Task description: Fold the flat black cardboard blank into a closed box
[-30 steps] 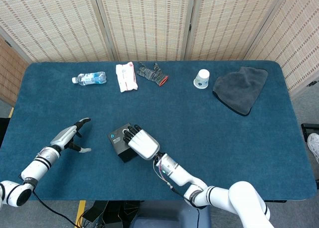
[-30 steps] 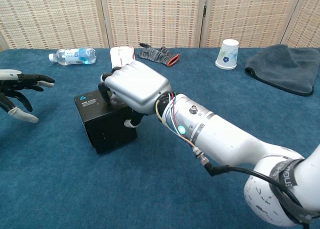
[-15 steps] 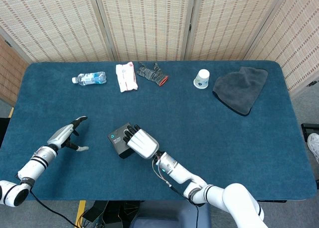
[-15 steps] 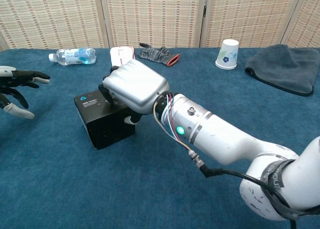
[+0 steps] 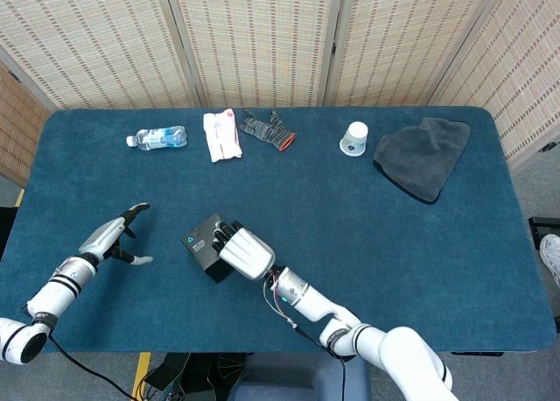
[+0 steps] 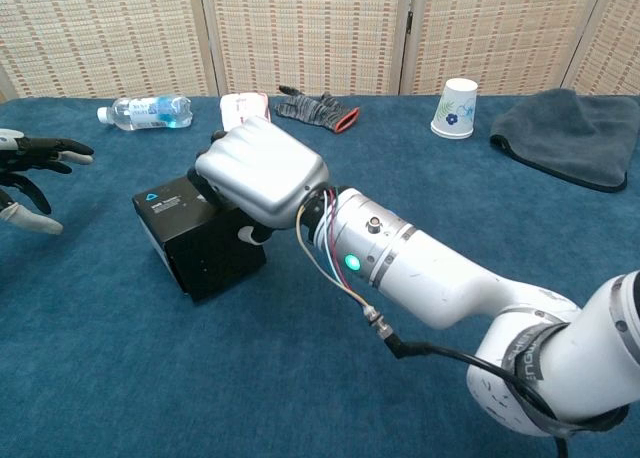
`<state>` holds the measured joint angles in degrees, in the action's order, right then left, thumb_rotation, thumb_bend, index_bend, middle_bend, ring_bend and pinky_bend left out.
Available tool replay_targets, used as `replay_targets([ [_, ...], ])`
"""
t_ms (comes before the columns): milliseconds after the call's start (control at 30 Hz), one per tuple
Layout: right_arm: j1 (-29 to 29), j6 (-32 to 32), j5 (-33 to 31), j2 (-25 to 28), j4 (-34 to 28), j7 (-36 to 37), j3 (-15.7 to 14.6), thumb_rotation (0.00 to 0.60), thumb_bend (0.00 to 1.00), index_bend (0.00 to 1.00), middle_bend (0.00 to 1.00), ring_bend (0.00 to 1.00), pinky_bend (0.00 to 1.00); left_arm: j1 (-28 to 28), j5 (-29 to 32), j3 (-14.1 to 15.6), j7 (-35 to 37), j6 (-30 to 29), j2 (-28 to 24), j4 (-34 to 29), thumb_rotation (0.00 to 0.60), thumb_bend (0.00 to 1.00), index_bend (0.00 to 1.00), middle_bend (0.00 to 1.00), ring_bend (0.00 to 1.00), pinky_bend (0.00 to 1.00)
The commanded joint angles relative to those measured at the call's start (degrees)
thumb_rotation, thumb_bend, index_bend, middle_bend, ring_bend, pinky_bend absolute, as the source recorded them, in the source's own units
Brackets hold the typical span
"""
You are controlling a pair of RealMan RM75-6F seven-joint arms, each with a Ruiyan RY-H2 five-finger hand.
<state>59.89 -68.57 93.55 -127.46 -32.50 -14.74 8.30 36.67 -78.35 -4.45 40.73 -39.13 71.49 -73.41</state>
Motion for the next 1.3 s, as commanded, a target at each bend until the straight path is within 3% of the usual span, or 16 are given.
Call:
replay_targets([
  [33,-0.4,-0.4,-0.4,0.5,-1.2,0.5,0.3,0.600,0.16,0.47,0.37,0.34,0.48,0.0,-0.1,0.0,0.1,-0.2,-0.1,-0.1,0.600,0.14,0.00,0.00,0.00,0.32],
  [133,-1.5,-0.9,-1.1,2.9,-5.7,0.4,0.8,0.600,0.16,0.34,0.30,0.30,0.48,-0.2,-0.4,-0.1,0.2,-0.8,-0.6,-0.8,0.600,0.14,0.00,0.00,0.00,0.32],
  [267,-4.4,-1.0,-3.3,9.4,-18.1,-1.8,1.8,0.600,0.16,0.23,0.24,0.24,0.45,-0.8,-0.6,-0.1,-0.6,-2.3,-1.6,-2.6,0.600,0.14,0.00,0.00,0.00,0.32],
  [500,-11.7,-2.3,-9.4,22.9,-42.7,-6.8,4.0,0.600,0.16,0.20,0.23,0.23,0.43,-2.4,0.3,-0.2,-5.2,-5.7,-3.8,-7.0,0.600,0.14,0.00,0.00,0.00,0.32],
  [667,-18.2,-5.4,-12.6,32.8,-55.2,-6.3,3.3,0.600,0.16,0.20,0.24,0.23,0.43,-4.2,2.7,-0.5,-9.6,-8.5,-4.9,-9.7,0.600,0.14,0.00,0.00,0.00,0.32],
  [1067,-31.7,-11.2,-14.4,51.9,-65.7,1.0,-2.5,0.600,0.17,0.28,0.32,0.23,0.43,-8.9,6.1,-0.2,-23.4,-17.4,-6.0,-13.2,0.600,0.14,0.00,0.00,0.00,0.32],
  [1300,-37.7,-11.7,-14.4,60.8,-66.4,9.6,-5.8,0.600,0.20,0.28,0.32,0.23,0.43,-13.7,5.3,-0.2,-33.3,-28.9,-4.6,-14.0,0.600,0.14,0.00,0.00,0.00,0.32],
])
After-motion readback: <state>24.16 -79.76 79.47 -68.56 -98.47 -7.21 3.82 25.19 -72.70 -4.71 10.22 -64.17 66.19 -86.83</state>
